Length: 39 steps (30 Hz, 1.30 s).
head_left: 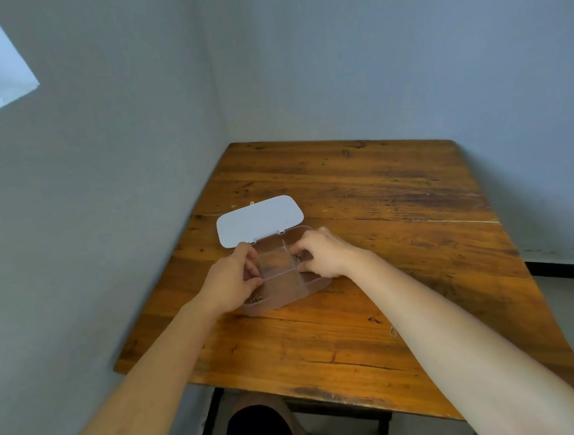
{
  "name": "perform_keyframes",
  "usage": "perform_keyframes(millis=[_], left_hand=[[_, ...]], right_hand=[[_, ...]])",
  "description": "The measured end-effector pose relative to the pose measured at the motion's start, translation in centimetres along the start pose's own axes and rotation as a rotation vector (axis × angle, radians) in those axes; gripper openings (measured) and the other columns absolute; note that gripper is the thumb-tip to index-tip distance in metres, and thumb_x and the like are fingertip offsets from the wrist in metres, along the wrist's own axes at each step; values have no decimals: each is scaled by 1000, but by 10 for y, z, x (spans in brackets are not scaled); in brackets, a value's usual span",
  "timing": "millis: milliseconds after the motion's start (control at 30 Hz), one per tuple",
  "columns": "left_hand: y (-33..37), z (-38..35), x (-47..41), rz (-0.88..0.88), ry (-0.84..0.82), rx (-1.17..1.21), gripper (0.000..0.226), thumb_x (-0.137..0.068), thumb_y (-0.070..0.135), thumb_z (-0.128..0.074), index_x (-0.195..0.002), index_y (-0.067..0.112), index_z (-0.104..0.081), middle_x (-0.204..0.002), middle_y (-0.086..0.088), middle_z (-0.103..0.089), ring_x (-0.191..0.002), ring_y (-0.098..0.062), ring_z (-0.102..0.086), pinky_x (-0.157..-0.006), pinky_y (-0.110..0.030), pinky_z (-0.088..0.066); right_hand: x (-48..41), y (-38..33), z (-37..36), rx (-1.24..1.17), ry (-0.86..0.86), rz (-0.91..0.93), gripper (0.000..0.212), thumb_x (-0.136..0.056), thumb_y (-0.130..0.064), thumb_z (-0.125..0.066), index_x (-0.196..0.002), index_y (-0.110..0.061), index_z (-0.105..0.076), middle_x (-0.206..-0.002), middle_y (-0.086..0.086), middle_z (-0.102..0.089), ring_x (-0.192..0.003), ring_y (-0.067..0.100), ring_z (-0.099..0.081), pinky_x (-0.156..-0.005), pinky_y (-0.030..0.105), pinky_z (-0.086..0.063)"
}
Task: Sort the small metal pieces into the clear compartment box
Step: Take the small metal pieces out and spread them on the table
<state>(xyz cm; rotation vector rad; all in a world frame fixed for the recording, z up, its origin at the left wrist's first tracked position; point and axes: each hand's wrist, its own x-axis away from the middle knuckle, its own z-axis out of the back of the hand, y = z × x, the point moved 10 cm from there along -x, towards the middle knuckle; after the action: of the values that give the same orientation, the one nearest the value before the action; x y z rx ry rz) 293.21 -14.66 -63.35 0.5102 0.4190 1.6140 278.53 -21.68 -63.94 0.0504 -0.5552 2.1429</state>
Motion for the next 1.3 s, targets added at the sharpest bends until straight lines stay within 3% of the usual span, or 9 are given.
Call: perform_keyframes(millis=[133,400,567,700,933,1033,1133,1300], left_hand=[[-1,0,1,-2,19,42,40,-84,15,-76,-112,29,-51,-89,12,-67,-81,-7,-64,-72,-28,-57],[-2,3,8,-9,115,139,26,-81,8,-77,-86,30,-64,-88,8,-65,-83,-10,-61,-71,-20,-49],[-1,6,11,-9,142,217,26,-80,6,-78,-90,27,-67,-90,8,-66,-85,-8,-62,-72,-15,-48],[-2,11,16,3,172,309,29,-79,5,-79,-89,29,-67,-88,7,-68,-84,-9,-64,-73,-20,-54],[12,40,21,-1,279,316,24,-84,9,-76,-100,26,-69,-91,11,-66,-85,-8,-63,-67,-13,-47],[34,60,19,-60,329,314,25,-84,8,-76,-99,26,-68,-89,9,-65,-80,-9,-64,-66,-14,-48],[64,78,18,-146,390,333,23,-84,7,-75,-98,24,-68,-86,6,-66,-76,-8,-64,-66,-17,-50],[125,92,16,-258,427,416,21,-85,6,-74,-100,19,-68,-85,3,-67,-77,-13,-64,-69,-22,-53]], right_hand=[[2,1,0,-36,31,-30,37,-92,-29,-67,-129,-26,-63,-116,-2,-67,-113,19,-53,-95,43,-50],[9,-1,4,-69,122,-50,21,-89,-25,-71,-111,-26,-72,-115,1,-66,-100,19,-61,-86,39,-55],[19,-1,12,-126,233,-50,17,-88,-22,-74,-106,-23,-75,-111,-1,-69,-96,17,-64,-81,35,-55],[24,3,16,-202,298,-71,12,-88,-25,-74,-100,-25,-76,-109,-3,-71,-93,14,-64,-83,35,-56],[43,14,51,-481,495,-108,13,-88,-33,-73,-98,-25,-73,-98,-10,-71,-88,3,-61,-66,15,-43],[57,22,73,-661,589,-114,11,-88,-30,-73,-96,-23,-72,-93,-8,-72,-87,6,-65,-77,28,-58],[76,31,97,-782,682,-103,10,-89,-30,-73,-95,-23,-71,-89,-6,-74,-84,11,-71,-81,37,-61],[121,55,135,-855,797,-99,15,-90,-28,-71,-100,-17,-70,-90,-2,-74,-79,9,-73,-74,30,-62]])
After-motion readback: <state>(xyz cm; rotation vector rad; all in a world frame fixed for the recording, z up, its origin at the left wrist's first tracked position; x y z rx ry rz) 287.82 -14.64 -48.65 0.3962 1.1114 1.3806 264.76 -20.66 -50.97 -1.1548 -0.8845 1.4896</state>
